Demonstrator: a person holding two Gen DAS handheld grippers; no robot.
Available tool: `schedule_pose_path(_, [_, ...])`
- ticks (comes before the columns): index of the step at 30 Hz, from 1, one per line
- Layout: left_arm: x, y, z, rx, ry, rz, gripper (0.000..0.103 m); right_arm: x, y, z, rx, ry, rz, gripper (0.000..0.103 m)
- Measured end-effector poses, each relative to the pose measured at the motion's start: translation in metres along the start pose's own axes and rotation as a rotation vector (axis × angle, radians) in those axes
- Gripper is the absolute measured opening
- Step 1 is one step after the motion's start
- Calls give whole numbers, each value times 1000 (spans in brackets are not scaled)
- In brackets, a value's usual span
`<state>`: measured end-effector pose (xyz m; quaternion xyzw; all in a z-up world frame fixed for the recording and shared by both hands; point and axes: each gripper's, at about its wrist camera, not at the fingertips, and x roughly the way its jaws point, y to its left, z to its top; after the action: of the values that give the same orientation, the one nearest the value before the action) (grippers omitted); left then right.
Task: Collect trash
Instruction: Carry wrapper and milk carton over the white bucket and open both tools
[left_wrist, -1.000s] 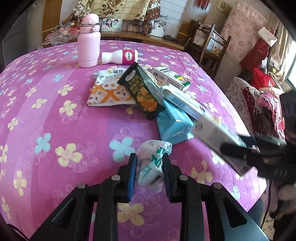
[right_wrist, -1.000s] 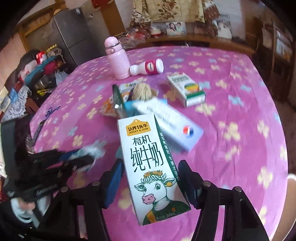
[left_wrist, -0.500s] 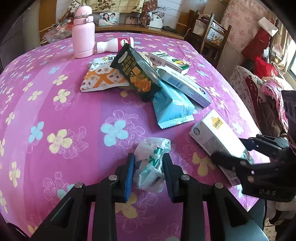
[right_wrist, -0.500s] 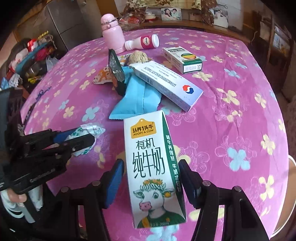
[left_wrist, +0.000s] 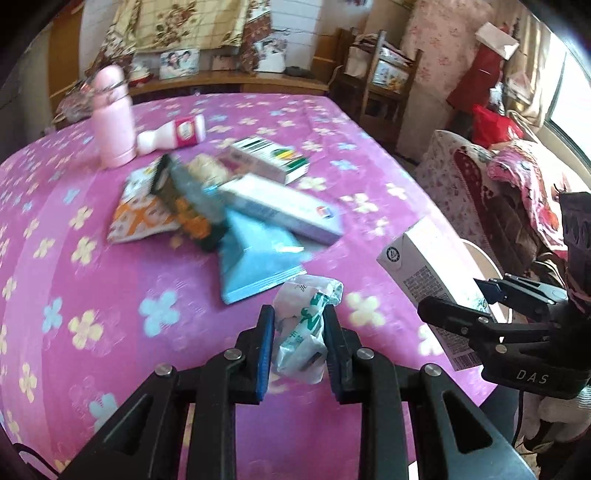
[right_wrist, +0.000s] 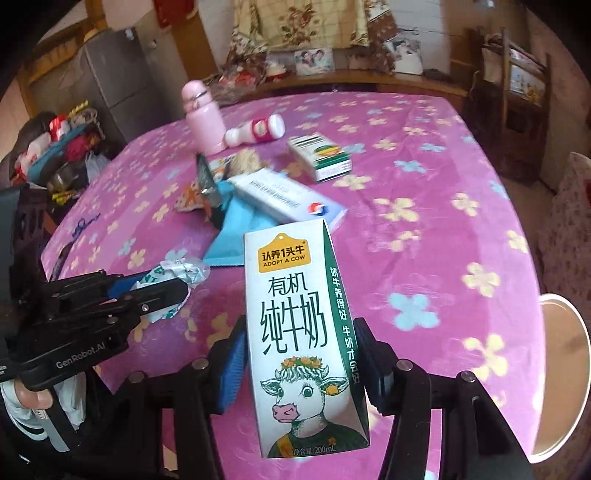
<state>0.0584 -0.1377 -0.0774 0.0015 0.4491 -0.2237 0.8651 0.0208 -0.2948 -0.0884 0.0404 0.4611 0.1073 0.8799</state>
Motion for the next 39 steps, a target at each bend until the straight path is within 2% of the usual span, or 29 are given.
schedule_pose_path(9, [20, -74, 25, 103, 8, -90, 27, -34, -68, -20, 129, -38, -64, 57])
schedule_pose_path(22, [69, -204, 45, 250, 71, -263, 27, -83, -186, -57, 345, -93, -227, 57])
schedule_pose_path(26, [87, -233, 47, 269, 96, -295, 27, -88, -218, -68, 393, -84, -295, 57])
schedule_pose_path(31, [105, -262, 48, 291, 116, -330, 27, -85, -256, -83, 468, -66, -341, 57])
schedule_pose_path(35, [120, -276, 47, 280, 139, -341, 27, -75, -273, -89, 494, -44, -393, 57])
schedule_pose_path(38, [128, -278, 45, 274, 156, -336, 36, -71, -280, -94, 515, -34, -416, 59])
schedule_pose_path(39, [131, -278, 44, 272, 160, -337, 44, -69, -283, -96, 525, -33, -422, 60])
